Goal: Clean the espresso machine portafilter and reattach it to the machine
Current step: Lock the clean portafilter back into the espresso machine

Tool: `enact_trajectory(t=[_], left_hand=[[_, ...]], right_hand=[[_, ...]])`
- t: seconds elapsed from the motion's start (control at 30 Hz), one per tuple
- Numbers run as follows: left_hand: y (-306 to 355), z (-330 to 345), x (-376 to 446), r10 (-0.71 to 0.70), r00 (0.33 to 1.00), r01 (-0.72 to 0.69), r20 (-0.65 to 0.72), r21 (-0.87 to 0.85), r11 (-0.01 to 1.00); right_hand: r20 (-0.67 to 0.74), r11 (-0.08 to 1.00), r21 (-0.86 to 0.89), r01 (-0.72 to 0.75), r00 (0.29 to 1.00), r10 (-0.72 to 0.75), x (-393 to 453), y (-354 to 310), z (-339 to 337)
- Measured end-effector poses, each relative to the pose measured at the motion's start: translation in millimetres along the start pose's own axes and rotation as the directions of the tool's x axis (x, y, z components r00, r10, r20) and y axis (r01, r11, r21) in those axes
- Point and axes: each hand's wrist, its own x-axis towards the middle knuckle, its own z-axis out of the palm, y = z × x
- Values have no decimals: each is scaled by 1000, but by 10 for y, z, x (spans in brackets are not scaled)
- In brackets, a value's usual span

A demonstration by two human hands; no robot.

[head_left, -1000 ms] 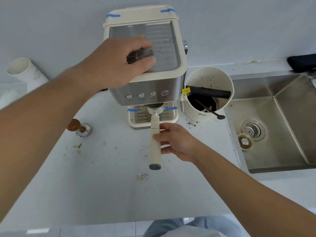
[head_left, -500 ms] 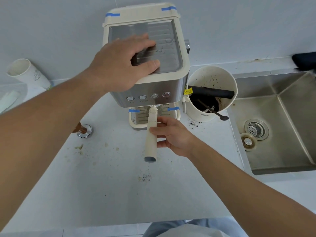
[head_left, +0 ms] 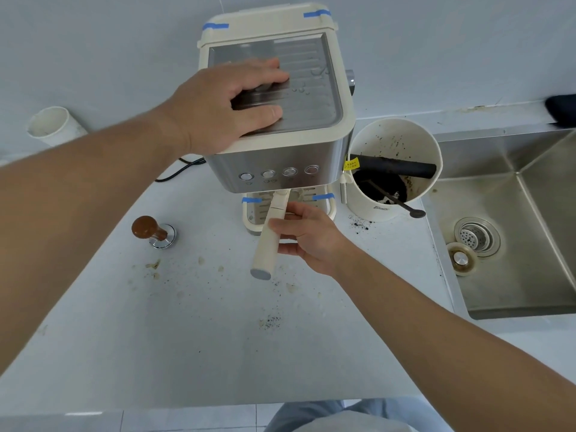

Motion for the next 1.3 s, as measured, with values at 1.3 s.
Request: enact_trajectory(t=[1.3], left_hand=[[7, 13, 11, -12, 1000, 12, -16, -19, 1000]], right_hand=[[-188, 960, 268, 78, 982, -27, 386, 60, 660]])
